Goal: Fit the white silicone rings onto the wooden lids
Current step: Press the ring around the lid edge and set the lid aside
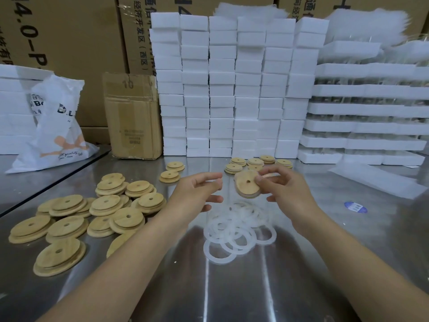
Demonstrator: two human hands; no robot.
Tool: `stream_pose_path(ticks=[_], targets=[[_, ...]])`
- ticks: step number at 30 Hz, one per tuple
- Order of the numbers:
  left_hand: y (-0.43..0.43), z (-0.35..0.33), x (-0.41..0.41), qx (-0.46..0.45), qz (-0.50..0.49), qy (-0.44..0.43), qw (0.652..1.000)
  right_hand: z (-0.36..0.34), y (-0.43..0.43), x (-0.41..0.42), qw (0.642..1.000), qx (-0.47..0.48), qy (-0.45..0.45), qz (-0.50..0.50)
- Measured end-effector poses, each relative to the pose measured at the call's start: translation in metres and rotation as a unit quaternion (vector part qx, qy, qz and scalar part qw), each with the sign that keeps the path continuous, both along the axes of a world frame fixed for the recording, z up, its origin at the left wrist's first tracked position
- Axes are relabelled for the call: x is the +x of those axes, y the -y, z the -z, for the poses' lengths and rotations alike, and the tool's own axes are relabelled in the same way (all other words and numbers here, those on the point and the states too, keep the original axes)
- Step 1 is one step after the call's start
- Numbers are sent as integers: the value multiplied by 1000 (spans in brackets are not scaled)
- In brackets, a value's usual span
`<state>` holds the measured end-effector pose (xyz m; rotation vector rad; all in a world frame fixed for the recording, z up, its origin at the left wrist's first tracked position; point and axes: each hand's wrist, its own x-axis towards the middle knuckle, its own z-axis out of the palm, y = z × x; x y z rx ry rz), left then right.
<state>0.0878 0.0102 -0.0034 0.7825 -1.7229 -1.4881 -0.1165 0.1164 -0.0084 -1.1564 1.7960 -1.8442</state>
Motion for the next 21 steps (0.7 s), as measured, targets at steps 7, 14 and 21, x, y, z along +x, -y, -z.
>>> stream_pose_path(ticks=[7,14,21], targets=[[-1,-1,5,11,-31,17,999,27,-13,-62,955,191,-106,203],[-2,-4,4,11,-43,37,998,29,-5,-56,926,240,-218,191],[-1,-3,4,-14,-41,55,998,28,-2,-42,905,293,-287,111]])
